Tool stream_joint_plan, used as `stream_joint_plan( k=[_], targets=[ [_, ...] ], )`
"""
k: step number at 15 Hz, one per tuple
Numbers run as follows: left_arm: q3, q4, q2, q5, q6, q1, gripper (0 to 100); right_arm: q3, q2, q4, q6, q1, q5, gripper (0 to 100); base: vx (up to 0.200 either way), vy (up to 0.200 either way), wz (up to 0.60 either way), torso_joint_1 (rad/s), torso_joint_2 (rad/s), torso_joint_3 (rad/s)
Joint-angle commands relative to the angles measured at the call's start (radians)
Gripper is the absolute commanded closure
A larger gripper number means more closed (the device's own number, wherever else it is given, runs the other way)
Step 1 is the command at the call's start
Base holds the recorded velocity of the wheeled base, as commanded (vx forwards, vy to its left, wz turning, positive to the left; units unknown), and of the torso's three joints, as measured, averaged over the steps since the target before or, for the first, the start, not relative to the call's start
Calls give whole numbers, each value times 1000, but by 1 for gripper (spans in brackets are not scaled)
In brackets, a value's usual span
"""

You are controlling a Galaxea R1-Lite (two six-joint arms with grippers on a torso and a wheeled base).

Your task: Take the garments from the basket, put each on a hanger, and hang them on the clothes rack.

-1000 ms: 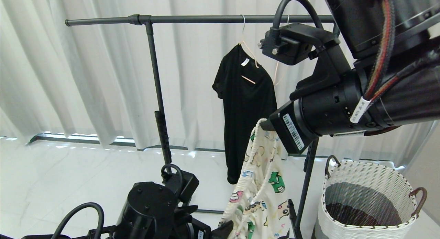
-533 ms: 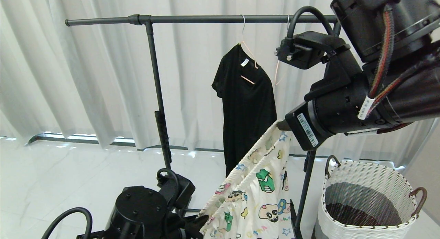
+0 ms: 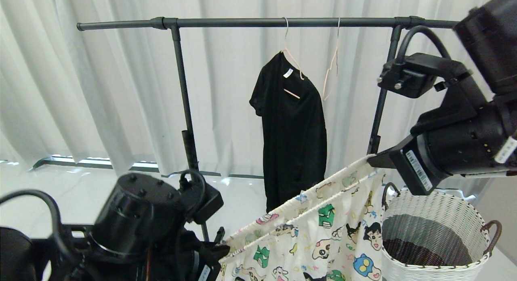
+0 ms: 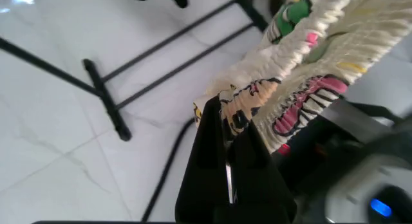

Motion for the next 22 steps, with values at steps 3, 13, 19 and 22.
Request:
stream_joint_plan(
  k=[3,13,19,22],
  targets=[
    [-656,512,-53,-133,-1,19,100,12,-88,-2,-3,-49,1,100,0,0,0,0,0,0],
    [-959,733,7,-50,166,-35,100,-221,-134,134,-40,-112,17,100,0,0,0,0,0,0],
    [-927,416,71,-50,246,-21,100,-217,-268,389,-32,165,63,100,0,0,0,0,0,0],
    [-892,419,42,-48,246,-35,100,-217,-259,386,-29,175,63,100,0,0,0,0,0,0]
  ],
)
